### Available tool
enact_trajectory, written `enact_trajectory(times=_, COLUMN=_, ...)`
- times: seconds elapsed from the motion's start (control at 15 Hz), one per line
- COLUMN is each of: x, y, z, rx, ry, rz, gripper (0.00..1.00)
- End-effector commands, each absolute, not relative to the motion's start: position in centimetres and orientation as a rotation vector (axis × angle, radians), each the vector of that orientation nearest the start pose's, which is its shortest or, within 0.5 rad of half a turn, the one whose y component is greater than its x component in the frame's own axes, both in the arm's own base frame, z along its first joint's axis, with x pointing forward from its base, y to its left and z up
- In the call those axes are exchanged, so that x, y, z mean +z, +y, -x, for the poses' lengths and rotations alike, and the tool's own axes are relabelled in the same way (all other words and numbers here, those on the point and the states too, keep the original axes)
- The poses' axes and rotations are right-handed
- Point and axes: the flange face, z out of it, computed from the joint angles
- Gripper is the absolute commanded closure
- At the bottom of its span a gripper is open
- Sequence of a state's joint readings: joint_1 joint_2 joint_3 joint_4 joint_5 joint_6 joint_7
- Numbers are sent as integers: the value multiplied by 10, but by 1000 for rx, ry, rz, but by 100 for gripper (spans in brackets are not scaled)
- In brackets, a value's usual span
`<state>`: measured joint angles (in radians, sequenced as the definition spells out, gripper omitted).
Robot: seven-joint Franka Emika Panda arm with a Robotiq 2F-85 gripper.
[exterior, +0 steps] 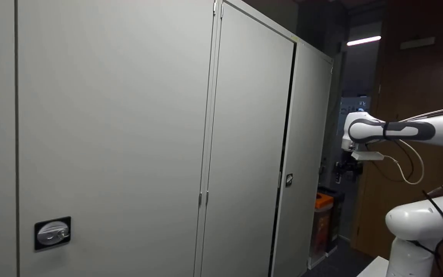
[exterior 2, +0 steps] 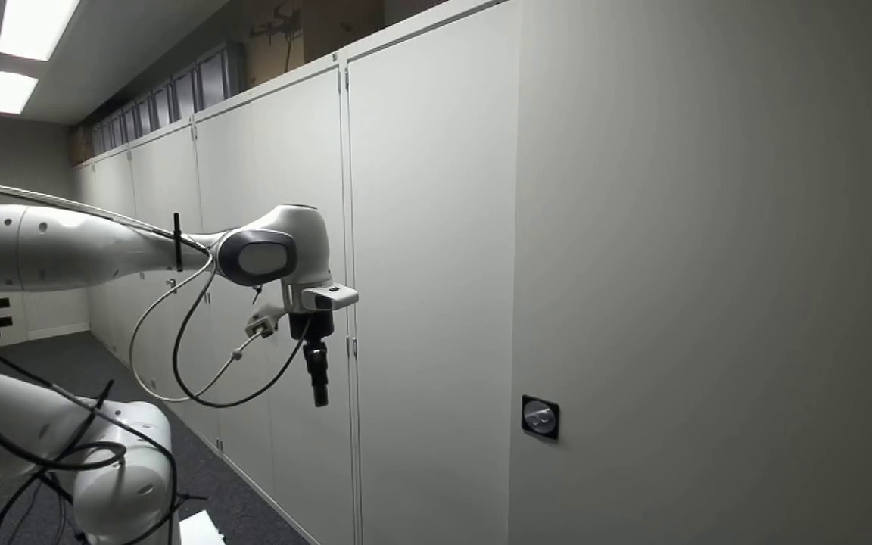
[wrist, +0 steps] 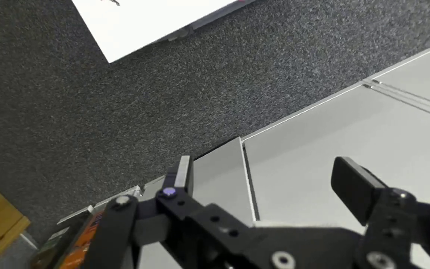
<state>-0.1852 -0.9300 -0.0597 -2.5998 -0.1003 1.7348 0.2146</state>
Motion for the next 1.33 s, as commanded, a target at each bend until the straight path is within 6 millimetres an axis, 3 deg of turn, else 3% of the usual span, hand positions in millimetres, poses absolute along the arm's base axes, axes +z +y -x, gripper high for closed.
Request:
enact_trajectory(times=0.0, x=527, y=-113, z=-266, rx=-186, ry=740, rz=3178, gripper=0)
enact_trajectory(times=0.47, x=500, y=-162, z=-273, rx=-271, ry=867, rz=3182, gripper=0)
enact_trajectory(times=0.8, x=486, y=-201, z=-283, rx=-441, ry=896, rz=3161, gripper=0)
enact_trajectory(times=1.27, x=474, y=-255, z=-282, rx=-713, ry=948, rz=2899, gripper=0)
